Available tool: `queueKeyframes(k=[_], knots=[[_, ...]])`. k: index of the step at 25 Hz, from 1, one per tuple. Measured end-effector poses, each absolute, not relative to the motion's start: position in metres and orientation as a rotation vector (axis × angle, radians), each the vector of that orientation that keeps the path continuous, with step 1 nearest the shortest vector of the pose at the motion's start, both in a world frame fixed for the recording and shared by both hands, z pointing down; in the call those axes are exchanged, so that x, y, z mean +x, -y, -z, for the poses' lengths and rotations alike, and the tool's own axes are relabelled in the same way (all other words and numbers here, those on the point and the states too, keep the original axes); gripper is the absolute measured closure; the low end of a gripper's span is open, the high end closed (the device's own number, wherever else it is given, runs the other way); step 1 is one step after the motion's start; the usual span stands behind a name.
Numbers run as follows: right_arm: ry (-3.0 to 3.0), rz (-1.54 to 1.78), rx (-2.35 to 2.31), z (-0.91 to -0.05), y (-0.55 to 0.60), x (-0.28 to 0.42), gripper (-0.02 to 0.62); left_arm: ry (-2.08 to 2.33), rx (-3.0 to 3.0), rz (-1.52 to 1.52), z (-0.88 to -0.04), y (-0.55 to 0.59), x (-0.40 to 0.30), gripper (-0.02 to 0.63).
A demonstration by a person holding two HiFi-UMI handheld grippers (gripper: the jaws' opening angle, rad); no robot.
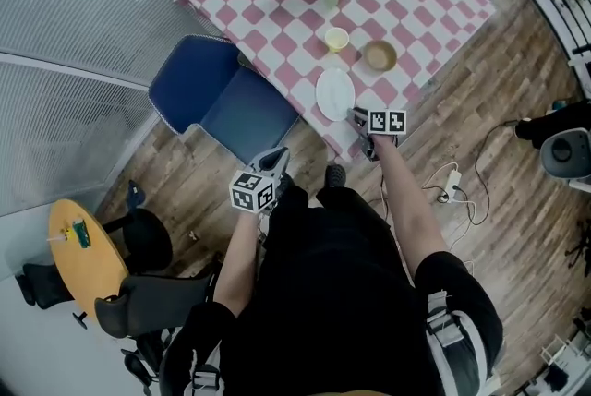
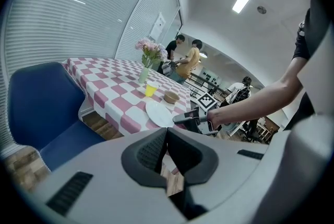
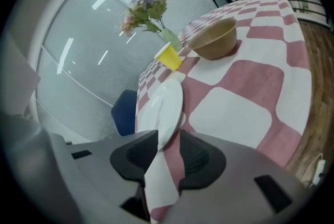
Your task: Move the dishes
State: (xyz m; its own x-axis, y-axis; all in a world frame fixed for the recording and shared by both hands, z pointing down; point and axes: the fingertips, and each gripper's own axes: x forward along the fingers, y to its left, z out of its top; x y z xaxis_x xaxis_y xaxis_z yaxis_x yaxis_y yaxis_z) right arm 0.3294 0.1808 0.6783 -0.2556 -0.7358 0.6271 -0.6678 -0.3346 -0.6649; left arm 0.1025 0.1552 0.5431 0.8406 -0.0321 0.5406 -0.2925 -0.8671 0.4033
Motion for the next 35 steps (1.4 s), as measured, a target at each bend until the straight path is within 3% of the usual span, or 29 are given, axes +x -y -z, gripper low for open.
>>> queueKeyframes(k=[6,11,19,35], knots=[[-2.085,1.666,-2.034,-0.682,-0.208,0.334,0.460,0.230,2.543,-0.710,-0.541,-0.175,0.125,0.584],[-2.441,1.549,-2.153,-0.676,-0.243,0.334,0.578,0.207,2.550,-0.679,-0.535,-0.185,0.143,0.584],[-2.647,1.321,-2.224,-0.645,-0.271,0.335,0.578,0.179,2.575,-0.690,-0.529,-0.201,0.159,0.584],[-2.515,0.826,-2.410,-0.544,-0.261,0.333,0.580,0.075,2.623,-0.717,-0.517,-0.199,0.159,0.584]])
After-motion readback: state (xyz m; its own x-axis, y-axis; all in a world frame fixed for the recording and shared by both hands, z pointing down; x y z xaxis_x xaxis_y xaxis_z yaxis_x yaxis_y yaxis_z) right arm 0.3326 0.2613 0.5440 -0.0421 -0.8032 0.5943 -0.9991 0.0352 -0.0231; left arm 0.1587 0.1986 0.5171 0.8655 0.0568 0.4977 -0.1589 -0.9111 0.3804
